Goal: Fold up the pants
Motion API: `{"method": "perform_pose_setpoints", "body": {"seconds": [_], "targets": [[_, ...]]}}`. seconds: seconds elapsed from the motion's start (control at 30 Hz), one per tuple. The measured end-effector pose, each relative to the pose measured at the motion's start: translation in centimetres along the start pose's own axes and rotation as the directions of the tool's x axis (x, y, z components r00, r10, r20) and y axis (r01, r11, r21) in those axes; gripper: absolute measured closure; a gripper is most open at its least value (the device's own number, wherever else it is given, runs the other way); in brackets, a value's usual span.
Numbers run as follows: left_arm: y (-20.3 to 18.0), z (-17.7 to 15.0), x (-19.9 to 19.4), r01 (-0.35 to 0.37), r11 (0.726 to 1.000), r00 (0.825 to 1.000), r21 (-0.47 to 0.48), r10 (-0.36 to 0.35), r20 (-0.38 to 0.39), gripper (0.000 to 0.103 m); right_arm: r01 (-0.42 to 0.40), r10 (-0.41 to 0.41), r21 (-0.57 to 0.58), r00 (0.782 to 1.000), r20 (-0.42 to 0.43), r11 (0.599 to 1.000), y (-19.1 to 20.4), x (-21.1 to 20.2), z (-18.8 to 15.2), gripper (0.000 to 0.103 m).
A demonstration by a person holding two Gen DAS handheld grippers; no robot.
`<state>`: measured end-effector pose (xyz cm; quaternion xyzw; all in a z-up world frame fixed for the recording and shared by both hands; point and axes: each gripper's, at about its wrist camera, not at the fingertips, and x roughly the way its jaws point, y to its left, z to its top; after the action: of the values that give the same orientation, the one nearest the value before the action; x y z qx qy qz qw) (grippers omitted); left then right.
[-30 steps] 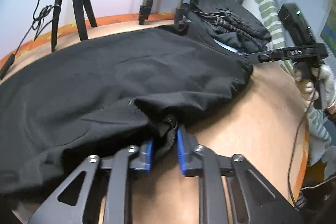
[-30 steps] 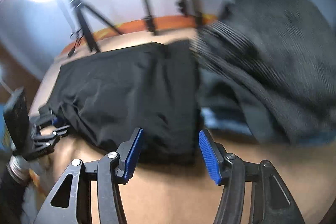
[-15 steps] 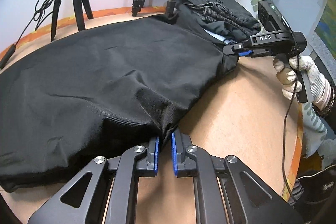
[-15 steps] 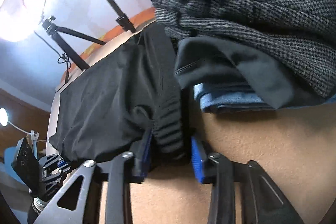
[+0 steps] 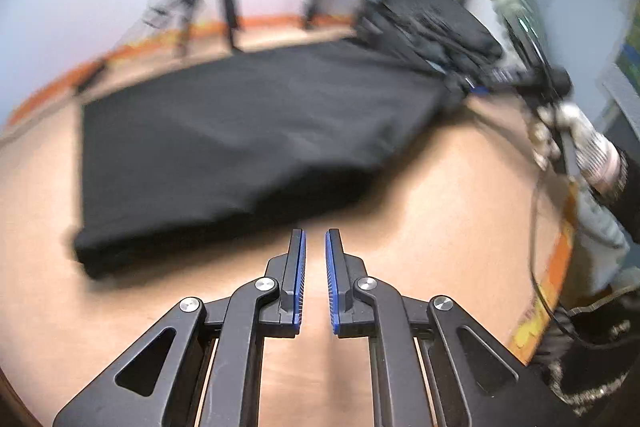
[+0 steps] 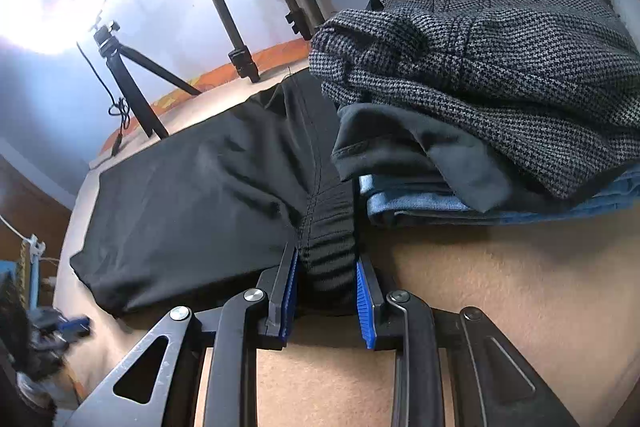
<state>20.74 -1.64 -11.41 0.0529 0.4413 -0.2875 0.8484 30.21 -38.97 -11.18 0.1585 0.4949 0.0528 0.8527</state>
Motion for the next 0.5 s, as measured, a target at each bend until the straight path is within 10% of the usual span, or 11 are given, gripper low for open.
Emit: {"method": "perform_pose_setpoints", "body": {"seconds": [0.17, 0.5], "targets": [[2.0, 2.8, 0.5, -0.078, 0.996, 0.994, -0.032, 0.08, 0.071, 0.094, -0.003, 0.003, -0.005, 1.0, -0.022, 1.0, 0.0, -0.3, -0.2, 0.072], [3.0, 2.0, 5.9, -0.136, 0.99, 0.99, -0.029, 0.135, -0.036, 0.094, -0.022, 0.043, -0.243, 0.996, 0.079, 0.97, 4.7, -2.4, 5.9, 0.064]]}}
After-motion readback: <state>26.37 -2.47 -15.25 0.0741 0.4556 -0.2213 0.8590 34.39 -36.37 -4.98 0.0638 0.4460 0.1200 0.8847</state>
